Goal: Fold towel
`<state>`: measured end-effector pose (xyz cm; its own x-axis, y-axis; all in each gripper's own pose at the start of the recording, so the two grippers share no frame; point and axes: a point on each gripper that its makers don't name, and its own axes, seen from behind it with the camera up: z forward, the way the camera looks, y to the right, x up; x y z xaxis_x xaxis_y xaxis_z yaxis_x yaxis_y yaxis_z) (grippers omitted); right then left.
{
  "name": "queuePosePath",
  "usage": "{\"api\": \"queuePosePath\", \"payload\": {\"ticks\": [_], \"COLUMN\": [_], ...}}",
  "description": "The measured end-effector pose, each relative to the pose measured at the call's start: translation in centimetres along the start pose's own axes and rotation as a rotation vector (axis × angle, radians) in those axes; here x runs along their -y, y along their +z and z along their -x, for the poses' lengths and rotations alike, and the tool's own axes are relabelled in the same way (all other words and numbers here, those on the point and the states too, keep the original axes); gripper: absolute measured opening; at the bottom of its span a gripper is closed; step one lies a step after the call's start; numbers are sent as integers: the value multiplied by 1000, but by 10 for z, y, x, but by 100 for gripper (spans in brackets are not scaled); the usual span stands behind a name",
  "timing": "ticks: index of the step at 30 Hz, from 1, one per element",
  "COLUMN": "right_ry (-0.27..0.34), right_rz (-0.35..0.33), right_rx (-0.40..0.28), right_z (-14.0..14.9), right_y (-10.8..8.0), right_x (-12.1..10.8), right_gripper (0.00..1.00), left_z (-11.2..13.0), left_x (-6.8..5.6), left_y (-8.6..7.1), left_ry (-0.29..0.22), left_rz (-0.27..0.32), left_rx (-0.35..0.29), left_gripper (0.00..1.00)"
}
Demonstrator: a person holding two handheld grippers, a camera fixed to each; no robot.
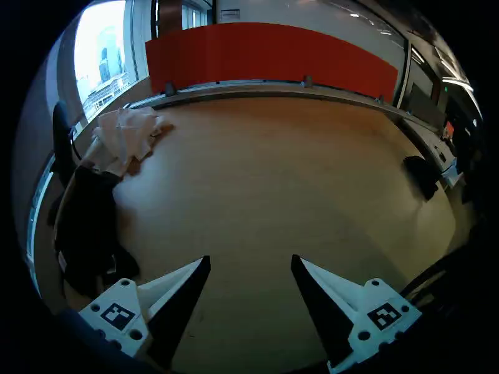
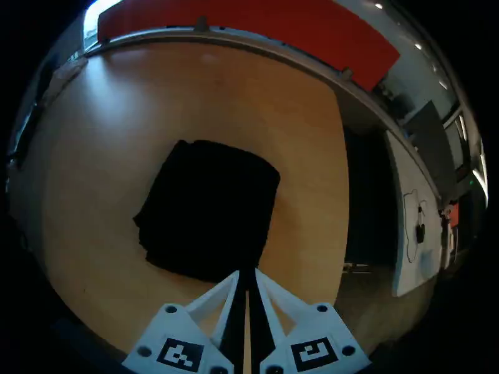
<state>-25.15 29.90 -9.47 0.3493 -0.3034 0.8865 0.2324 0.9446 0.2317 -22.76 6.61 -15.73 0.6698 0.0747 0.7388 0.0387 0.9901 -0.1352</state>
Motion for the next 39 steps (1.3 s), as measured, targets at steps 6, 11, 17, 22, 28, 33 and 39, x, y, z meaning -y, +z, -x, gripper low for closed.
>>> {"api": "queuePosePath", "payload": {"ticks": [6, 11, 17, 22, 28, 33, 39], "right_ry": [21, 13, 23, 33, 41, 43, 54], "right_rz": [18, 34, 40, 46, 78, 107, 121], "right_rx": [16, 27, 38, 46, 52, 61, 71], "right_z": [4, 5, 8, 10, 13, 16, 20], "right_y": [8, 11, 13, 14, 15, 15, 15], "right_x": [1, 0, 0, -1, -8, -13, -16], "right_gripper": [4, 4, 4, 10, 48, 68, 70], "left_z": [2, 2, 3, 3, 2, 1, 1], "left_x": [0, 0, -1, 0, 1, 1, 1], "left_y": [-1, -1, -1, -1, -1, -1, -1], "left_ry": [3, 4, 5, 5, 4, 7, 9], "left_rz": [-2, -2, -3, -4, -5, -4, -3], "left_rx": [1, 2, 2, 1, 0, -2, -4], "left_gripper": [96, 96, 96, 96, 96, 96, 96]}}
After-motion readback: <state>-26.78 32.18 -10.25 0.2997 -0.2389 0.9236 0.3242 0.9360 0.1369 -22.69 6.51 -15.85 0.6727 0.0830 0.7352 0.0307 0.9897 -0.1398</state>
